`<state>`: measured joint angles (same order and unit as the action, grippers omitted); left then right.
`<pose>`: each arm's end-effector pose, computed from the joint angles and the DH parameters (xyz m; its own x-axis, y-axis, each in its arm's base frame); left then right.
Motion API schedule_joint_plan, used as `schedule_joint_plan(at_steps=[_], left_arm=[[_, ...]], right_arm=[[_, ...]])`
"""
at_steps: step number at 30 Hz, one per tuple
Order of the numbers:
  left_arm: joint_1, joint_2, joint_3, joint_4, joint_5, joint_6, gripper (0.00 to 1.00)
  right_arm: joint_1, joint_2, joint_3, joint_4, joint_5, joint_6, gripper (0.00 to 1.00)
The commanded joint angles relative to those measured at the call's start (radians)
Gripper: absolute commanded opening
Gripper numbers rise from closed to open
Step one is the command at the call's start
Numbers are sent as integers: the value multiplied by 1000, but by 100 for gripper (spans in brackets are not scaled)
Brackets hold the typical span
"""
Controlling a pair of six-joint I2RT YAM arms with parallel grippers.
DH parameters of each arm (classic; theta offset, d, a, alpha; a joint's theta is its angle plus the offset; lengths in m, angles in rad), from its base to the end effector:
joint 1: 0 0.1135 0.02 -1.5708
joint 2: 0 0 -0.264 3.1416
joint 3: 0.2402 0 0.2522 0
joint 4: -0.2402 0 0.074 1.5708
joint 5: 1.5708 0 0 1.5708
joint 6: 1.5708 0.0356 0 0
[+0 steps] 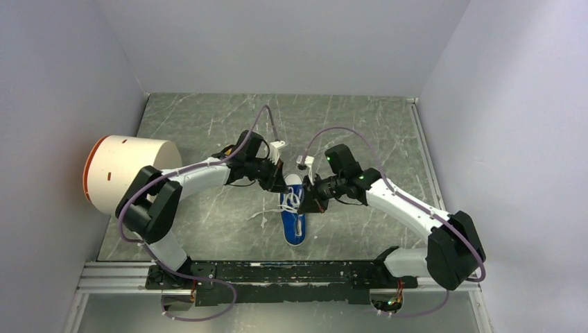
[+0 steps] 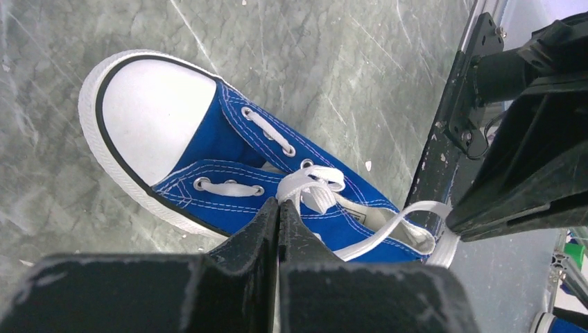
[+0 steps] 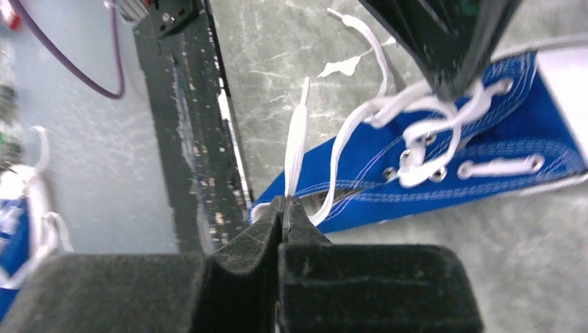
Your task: Tie the shoes
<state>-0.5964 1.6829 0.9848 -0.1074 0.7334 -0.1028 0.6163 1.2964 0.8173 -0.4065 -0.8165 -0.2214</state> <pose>0.2723 -0.2137 0.1919 -0.6757 0.3666 -0.6396 0.7355 0.3939 -0.5513 0.1937 0.1690 0.2318 -0.4469 -0.5008 -0.7413 -0.8920 0.1868 0.4115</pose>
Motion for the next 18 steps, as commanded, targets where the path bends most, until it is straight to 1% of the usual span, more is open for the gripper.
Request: schedule_joint_plan(at_steps=[1,4,5,10,14,18], left_arm=[[4,-45,-14,40,-33,-56,5],[4,-41,-1,37,-53,-52,5],[4,-33,5,32,-52,-53,5],[4,-22,11,34,-41,-55,5],[4,-17,20,5,-38,-32,5],[4,-8,28,-23,-30,-7,5]], right_arm=[[-47,-18,16,-109,12,324,0],[-93,-18,-29,-139,28,479,0],[-105,-26,-45,-144,31,505,0],[-144,-51,-33,-258,166,554,0],[-175,5,-15,-348,298,599,0],[-184,52,-6,-354,350,630,0]])
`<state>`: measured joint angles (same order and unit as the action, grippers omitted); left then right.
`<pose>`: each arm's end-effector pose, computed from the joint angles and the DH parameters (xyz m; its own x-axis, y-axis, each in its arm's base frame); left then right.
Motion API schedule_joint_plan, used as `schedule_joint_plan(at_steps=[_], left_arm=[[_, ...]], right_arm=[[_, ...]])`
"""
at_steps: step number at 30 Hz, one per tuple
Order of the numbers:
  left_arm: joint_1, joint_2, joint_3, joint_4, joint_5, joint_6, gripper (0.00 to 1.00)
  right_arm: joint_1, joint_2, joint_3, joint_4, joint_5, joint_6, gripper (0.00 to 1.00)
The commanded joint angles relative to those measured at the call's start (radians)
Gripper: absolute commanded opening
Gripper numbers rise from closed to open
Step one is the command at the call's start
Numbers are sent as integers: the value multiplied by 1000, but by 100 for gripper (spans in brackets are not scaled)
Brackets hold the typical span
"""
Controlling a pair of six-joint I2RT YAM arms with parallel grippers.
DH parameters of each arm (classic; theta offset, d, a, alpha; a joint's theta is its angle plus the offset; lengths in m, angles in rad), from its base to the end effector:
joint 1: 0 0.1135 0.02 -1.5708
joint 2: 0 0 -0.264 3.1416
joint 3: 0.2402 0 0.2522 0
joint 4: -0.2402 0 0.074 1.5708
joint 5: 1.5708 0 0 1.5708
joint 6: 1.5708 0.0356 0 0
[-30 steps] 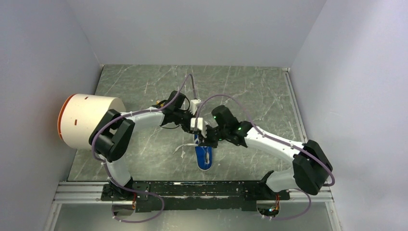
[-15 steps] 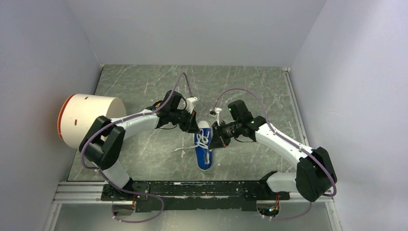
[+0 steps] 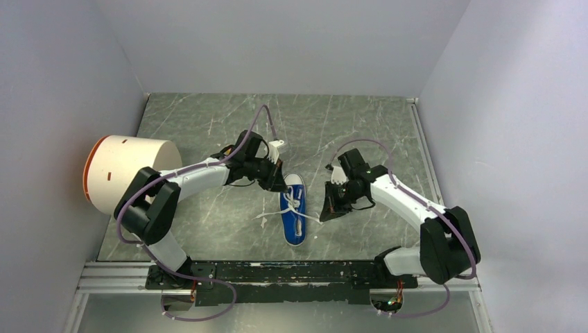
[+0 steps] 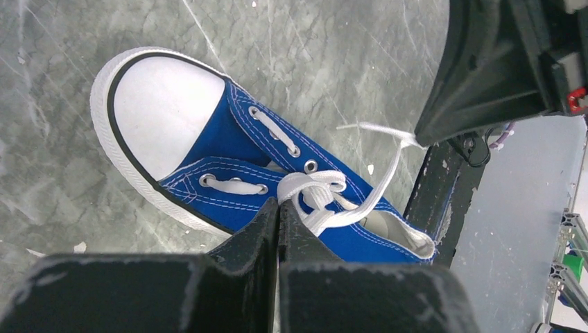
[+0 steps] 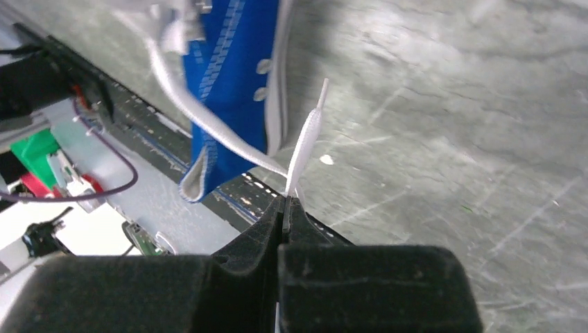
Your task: Tie the shoes
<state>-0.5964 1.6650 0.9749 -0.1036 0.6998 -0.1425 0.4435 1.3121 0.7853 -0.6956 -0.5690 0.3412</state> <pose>0.2708 -0.2116 0.1945 -0.6980 0.3425 -0.6289 0.7114 0.4323 -0.5541 0.1994 0.1160 0.1997 -0.9766 -0.1518 -0.1523 -0.2131 0.7777 0.5915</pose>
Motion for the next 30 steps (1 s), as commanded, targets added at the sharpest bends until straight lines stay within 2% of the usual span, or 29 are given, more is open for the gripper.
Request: schedule_joint_plan(at_steps=[1,4,8,9,12,15,17,23,30], left_arm=[[4,11,39,-34,6,39,5],[6,6,37,-44,4,63,5],[7,8,45,-66,7,89,5],[8,9,45,-70,9,92,5],[14,7,41,-65,18,100,5],[30,15,29,-32,49,94,5],[36,27,27,-19,71,84,5],[38,45,34,-15,96,93,5],[38,58,35,-28,119,101,5]], right_arm=[[-12,51,24,-69,121,81,3],[-13,96,14,-78,199,112,10],[-9,83,81,-101,288,72,44],[-5,69,120,-98,272,10,50],[49,34,214,-30,55,-265,61],[111,-14,137,119,-108,-519,63],[102,-45,58,242,-110,-551,62],[43,-47,-89,471,-225,-384,47],[40,-11,-196,667,-201,-244,45]])
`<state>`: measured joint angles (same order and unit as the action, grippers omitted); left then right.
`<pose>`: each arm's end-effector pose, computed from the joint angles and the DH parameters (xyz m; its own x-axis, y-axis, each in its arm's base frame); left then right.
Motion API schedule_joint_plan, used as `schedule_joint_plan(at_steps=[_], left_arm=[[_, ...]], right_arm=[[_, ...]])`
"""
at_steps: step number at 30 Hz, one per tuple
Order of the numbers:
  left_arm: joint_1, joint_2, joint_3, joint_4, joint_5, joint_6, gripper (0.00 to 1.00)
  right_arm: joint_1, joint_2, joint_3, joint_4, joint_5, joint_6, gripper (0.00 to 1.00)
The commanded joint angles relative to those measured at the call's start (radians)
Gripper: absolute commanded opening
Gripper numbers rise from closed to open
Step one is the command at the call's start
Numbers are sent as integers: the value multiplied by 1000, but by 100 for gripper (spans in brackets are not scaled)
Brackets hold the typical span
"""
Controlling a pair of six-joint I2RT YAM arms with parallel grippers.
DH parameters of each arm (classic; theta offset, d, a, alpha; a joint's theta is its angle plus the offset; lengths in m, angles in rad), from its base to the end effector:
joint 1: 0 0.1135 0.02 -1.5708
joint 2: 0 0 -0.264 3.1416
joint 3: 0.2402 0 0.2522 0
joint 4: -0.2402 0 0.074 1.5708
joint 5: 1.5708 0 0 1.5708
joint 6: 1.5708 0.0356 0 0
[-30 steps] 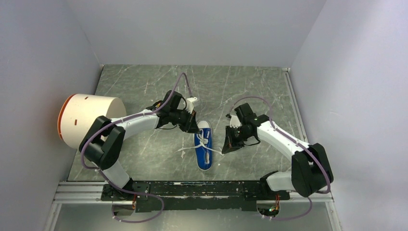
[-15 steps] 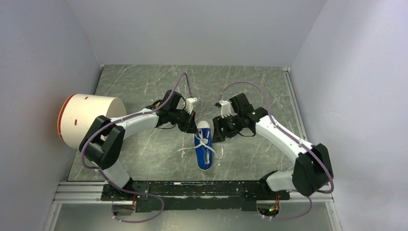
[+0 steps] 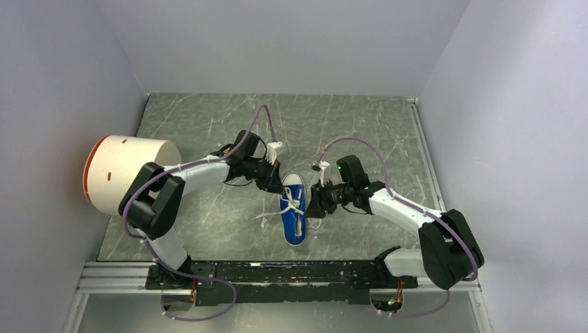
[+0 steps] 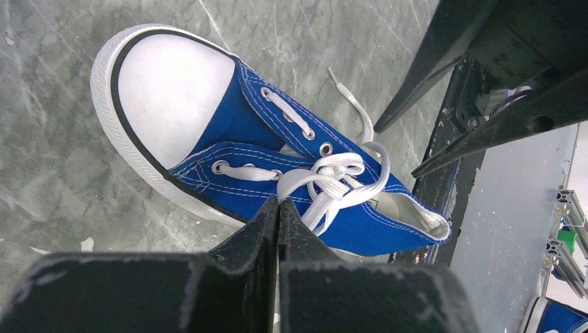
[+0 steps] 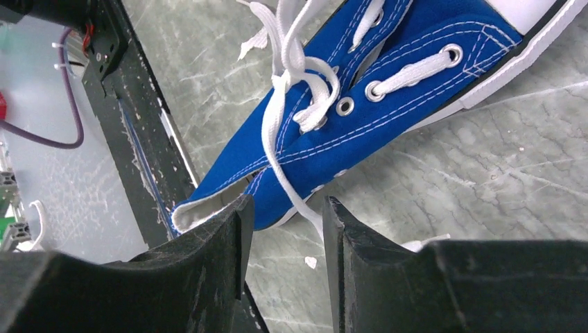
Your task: Tie the shoes
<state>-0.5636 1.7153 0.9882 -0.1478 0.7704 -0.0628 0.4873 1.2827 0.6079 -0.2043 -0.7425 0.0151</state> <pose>0.2782 -0.2051 0.1803 -0.6952 0.3861 -0.6063 0.7186 0.3931 -0.5737 0.1987 0.1326 0.1832 -0.6914 -0.3538 -0.6299 -0.7157 0.4545 0.5303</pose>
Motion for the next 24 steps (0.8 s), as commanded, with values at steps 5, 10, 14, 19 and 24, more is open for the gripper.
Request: schedule_joint_plan(at_steps=[5,10,14,19,24], left_arm=[[5,8,26,-16,58,48,5],[5,20,38,-32,56,50,5],[5,24,67,-73,48,106,5],[5,4,64,-88,32,112,5],[4,-41,18,-71,21,92,5]], right_arm=[[-3,60,-27,200,-24,86,40],[-4,108,-28,200,-57,85,36],[-4,123,-17,187,-86,61,28],[-4,100,5,146,-94,62,6],[-4,84,11,151,-97,122,0]])
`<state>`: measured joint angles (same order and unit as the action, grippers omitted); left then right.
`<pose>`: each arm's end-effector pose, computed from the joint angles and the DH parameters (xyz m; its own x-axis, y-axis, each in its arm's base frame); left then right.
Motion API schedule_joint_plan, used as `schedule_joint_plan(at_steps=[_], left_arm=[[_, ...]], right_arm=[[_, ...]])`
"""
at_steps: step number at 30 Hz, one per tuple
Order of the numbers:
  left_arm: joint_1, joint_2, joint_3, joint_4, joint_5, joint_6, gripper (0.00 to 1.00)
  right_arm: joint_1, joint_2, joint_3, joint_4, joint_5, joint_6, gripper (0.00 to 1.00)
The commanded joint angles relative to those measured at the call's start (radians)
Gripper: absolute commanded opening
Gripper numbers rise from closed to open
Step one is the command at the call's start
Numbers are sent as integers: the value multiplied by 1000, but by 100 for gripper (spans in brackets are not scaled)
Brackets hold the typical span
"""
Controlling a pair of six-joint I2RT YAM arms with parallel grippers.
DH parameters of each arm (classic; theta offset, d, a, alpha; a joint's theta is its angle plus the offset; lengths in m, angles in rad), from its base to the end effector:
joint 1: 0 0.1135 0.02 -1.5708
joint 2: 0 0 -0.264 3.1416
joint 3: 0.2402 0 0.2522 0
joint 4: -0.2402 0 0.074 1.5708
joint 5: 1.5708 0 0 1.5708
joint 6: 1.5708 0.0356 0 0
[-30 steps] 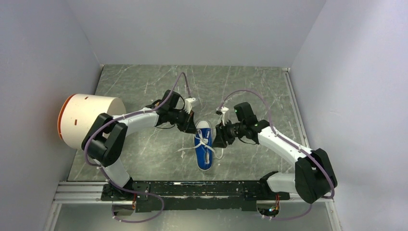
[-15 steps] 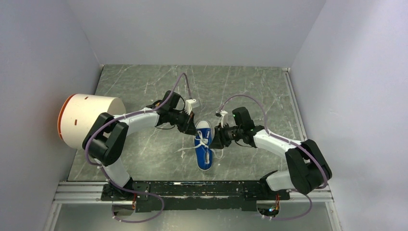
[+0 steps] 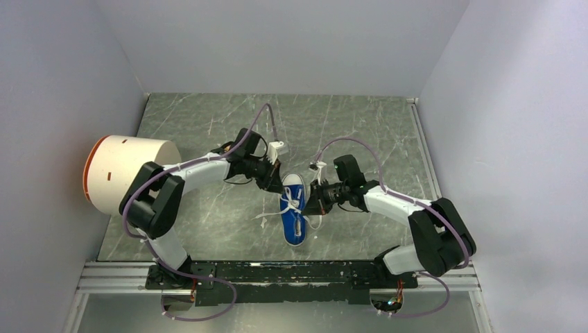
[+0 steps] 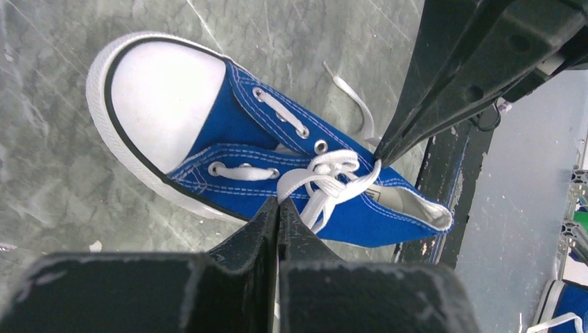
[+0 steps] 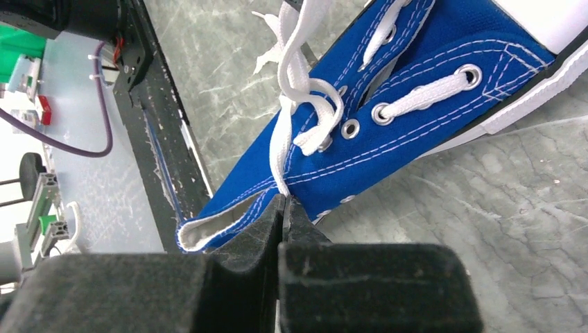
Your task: Tie the shoes
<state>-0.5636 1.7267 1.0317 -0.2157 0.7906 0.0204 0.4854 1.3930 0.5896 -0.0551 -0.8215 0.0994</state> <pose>0.2809 -0.2075 0.1853 -0.6524 0.4293 -0.6245 0.7577 0.3531 -0.5488 0.2096 0.1401 0.1643 -0.7397 -0.3137 -0.5954 -0.6709 0.4124 0.6163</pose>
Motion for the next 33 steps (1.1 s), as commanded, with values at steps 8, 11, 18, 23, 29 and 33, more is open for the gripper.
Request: schedule_joint_plan(at_steps=[8,11,18,23,29,33], left_arm=[[-2,-137,-137,29,-40,-164,5],[-14,-158,-179,48,-49,-228,5],[-80,-205,-244,59,-91,-276,5],[-104,-273,-312,99,-160,-337,6],[-108,-282,-352,132,-154,-350,6],[-119,-237,-328,97,-142,-301,7]], right_arm=[[-2,0,63,-29,-1,87,0],[-2,-4,73,-38,20,108,0],[-3,-38,46,-49,48,154,0],[-4,-34,63,-142,130,131,0],[-3,-23,65,-167,137,149,0],[-4,-37,55,-113,108,188,0]])
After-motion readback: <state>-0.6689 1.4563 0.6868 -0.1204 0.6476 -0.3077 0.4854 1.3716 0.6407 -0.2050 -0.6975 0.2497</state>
